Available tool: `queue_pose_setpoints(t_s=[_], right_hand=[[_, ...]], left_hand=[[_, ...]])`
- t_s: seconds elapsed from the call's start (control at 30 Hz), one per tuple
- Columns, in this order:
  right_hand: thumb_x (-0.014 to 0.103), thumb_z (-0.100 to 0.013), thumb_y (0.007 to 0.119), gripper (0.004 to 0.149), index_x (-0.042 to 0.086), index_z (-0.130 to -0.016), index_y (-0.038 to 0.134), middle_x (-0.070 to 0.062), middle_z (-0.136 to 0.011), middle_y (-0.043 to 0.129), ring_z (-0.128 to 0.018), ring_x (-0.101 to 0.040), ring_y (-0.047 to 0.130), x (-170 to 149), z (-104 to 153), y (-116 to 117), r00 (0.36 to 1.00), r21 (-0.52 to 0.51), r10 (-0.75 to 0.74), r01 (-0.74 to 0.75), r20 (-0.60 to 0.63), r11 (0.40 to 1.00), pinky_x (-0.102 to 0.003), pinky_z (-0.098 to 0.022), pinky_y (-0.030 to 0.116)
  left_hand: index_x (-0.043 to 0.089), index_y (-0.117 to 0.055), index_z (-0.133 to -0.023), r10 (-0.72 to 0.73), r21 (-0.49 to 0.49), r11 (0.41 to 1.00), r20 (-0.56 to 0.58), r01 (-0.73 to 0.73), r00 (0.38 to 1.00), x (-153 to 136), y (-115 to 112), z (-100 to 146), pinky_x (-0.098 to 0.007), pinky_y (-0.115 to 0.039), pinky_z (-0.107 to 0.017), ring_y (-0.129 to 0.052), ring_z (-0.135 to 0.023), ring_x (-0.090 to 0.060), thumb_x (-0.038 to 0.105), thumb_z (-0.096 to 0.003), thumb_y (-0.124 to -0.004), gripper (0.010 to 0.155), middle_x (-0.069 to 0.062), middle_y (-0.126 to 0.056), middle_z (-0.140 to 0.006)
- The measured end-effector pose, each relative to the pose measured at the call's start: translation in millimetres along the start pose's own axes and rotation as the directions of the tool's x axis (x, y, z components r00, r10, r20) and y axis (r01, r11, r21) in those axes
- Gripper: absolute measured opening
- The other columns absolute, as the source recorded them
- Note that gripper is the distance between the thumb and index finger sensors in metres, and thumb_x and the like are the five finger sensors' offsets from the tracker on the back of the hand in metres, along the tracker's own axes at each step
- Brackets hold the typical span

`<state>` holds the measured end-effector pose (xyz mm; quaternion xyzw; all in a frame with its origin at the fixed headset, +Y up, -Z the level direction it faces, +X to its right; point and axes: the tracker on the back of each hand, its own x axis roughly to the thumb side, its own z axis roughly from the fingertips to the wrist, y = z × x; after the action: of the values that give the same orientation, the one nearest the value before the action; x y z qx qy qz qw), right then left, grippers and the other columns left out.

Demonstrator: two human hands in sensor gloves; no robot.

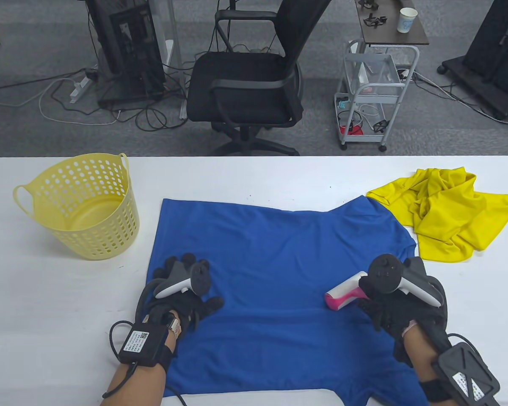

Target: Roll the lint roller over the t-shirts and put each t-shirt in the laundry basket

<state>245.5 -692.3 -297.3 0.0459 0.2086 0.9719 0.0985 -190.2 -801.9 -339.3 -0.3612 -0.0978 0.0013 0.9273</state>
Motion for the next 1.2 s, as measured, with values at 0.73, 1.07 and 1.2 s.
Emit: queue_pose_setpoints(t_s=[0.73, 1.07, 1.2], right_hand=[[0.046, -0.051, 0.066, 0.066, 0.007, -0.101, 0.048, -0.014, -0.067, 0.086, -0.029, -0.013, 0.102, -132.8, 14.2, -16.5, 0.891, -0.514, -0.262, 0.038, -0.371, 0.857, -0.032, -0.022, 0.093], [0.042, -0.05, 0.066, 0.068, 0.006, -0.102, 0.04, -0.021, -0.089, 0.074, -0.067, -0.037, 0.094, -148.9, 0.6, 3.2, 0.847, -0.325, -0.215, 0.053, -0.485, 0.944, -0.055, -0.051, 0.081], [0.041, -0.052, 0.064, 0.07, 0.007, -0.103, 0.031, -0.022, -0.097, 0.064, -0.078, -0.039, 0.086, -146.4, -4.9, 11.3, 0.839, -0.194, -0.127, 0.027, -0.529, 0.981, -0.058, -0.057, 0.074]], left_hand=[[0.032, 0.017, -0.096, 0.005, 0.06, 0.998, -0.061, -0.001, 0.998, -2.9, 1.6, 4.3, -0.076, -0.009, -0.064, 0.014, -0.098, -0.053, 0.077, -0.0365, -0.039, 0.093, -0.012, 0.023, -0.106], [0.032, 0.015, -0.096, 0.015, 0.067, 0.998, -0.073, -0.01, 0.997, -7.9, 0.6, 5.4, -0.075, -0.009, -0.065, 0.013, -0.099, -0.051, 0.076, -0.0365, -0.04, 0.092, -0.011, 0.022, -0.107], [0.032, 0.014, -0.096, 0.023, 0.076, 0.997, -0.086, -0.017, 0.996, -13.4, 0.4, 7.0, -0.075, -0.01, -0.065, 0.012, -0.099, -0.051, 0.076, -0.0365, -0.041, 0.092, -0.011, 0.02, -0.108]])
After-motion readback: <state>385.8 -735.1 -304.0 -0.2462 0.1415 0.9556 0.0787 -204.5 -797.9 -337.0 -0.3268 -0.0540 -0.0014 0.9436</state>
